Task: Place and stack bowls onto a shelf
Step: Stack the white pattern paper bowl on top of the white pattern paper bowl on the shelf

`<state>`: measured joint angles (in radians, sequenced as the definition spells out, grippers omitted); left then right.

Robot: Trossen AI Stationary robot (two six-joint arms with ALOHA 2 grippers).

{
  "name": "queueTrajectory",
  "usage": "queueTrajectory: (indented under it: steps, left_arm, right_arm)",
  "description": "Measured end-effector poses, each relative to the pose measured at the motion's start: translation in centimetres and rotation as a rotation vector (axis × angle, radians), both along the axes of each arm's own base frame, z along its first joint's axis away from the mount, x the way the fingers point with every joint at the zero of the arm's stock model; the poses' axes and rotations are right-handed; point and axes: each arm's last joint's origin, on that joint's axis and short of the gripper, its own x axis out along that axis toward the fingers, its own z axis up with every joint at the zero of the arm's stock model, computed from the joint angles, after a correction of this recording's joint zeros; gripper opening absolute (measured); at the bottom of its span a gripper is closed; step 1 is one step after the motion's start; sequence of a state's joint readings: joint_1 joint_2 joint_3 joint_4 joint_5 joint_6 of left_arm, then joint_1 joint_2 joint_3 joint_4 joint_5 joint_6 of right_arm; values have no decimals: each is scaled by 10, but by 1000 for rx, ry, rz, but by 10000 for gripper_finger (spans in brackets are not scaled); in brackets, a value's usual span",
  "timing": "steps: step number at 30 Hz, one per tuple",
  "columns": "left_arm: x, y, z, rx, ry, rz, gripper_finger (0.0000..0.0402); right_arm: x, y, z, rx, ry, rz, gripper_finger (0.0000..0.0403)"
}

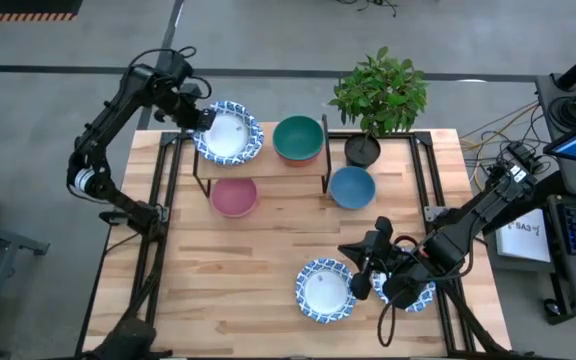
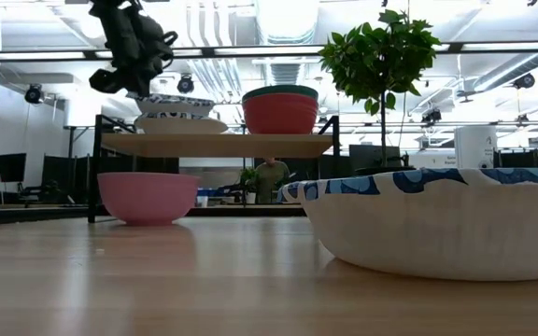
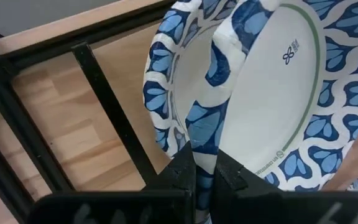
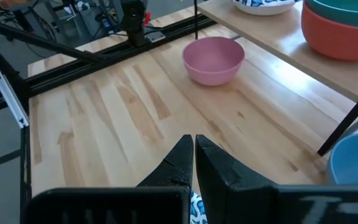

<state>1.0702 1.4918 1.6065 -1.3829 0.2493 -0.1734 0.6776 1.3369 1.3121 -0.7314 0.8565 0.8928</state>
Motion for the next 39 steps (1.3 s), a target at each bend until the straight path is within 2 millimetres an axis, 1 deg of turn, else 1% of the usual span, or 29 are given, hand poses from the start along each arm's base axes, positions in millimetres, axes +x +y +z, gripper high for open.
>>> queueTrajectory:
  steps: [4, 10, 15, 24, 29, 32, 35, 39]
  left_arm:
    - [1, 2, -1, 17, -7, -3, 7]
    - [1, 3, 4, 46, -22, -3, 35]
    - [1, 3, 5, 50, -24, -3, 70]
    - [1, 3, 6, 53, -24, -3, 148]
    - [-2, -4, 13, 86, -33, -22, 176]
    - [-6, -11, 20, 128, -40, -59, 182]
    - [-11, -20, 27, 168, -43, -97, 179]
    - [-18, -33, 37, 211, -60, -105, 152]
  right_arm:
    - [1, -1, 0, 0, 0, -5, 9]
    - [2, -3, 0, 4, -1, -13, 9]
    - [2, -3, 0, 5, -2, -14, 9]
    - [2, -3, 0, 12, -5, -18, 9]
    - [2, -3, 0, 13, -5, -18, 9]
    - [2, -3, 0, 12, -5, -18, 9]
    - [2, -3, 0, 11, -4, -20, 9]
    - [3, -5, 0, 11, -4, -26, 9]
